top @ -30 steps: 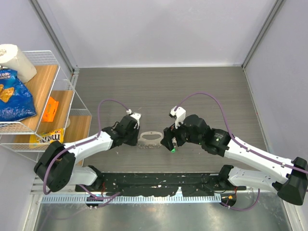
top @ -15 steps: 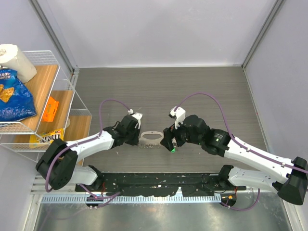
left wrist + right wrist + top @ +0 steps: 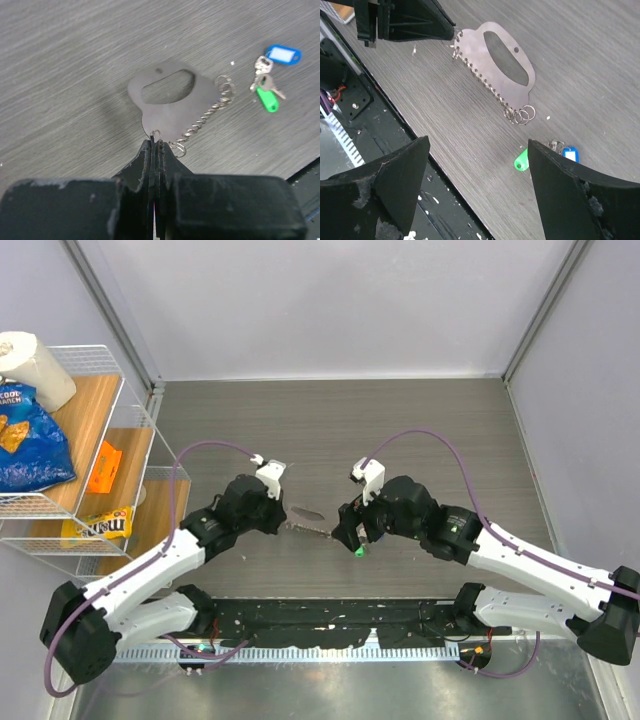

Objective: Put the keys on the keyring

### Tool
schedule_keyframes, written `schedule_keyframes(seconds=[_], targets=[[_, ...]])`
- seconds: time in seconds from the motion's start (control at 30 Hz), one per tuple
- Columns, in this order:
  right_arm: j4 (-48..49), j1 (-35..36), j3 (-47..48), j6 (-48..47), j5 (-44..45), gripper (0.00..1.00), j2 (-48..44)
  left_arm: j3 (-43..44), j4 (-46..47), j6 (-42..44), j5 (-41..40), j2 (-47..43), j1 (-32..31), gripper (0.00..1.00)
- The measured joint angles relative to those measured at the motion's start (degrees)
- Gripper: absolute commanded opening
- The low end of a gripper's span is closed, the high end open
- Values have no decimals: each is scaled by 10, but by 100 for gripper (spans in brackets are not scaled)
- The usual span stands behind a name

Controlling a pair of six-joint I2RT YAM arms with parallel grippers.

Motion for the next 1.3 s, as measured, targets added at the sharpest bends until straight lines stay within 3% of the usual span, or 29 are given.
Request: schedule_keyframes(seconds=[0.27,0.53,0.97,1.3], targets=[[-1,7,45,-26,-5,85,0,17,-14,15,65,-67,0,0],[-31,21,89,-77,-31,83,-3,37,-25,28,179,-137,-3,0],[-61,48,155,-146,-127,65,-33,75,-30,28,329,-211,-30,0],[-74,129,177,-175,-140,54,3,83,-21,27,392,-219,-43,0]])
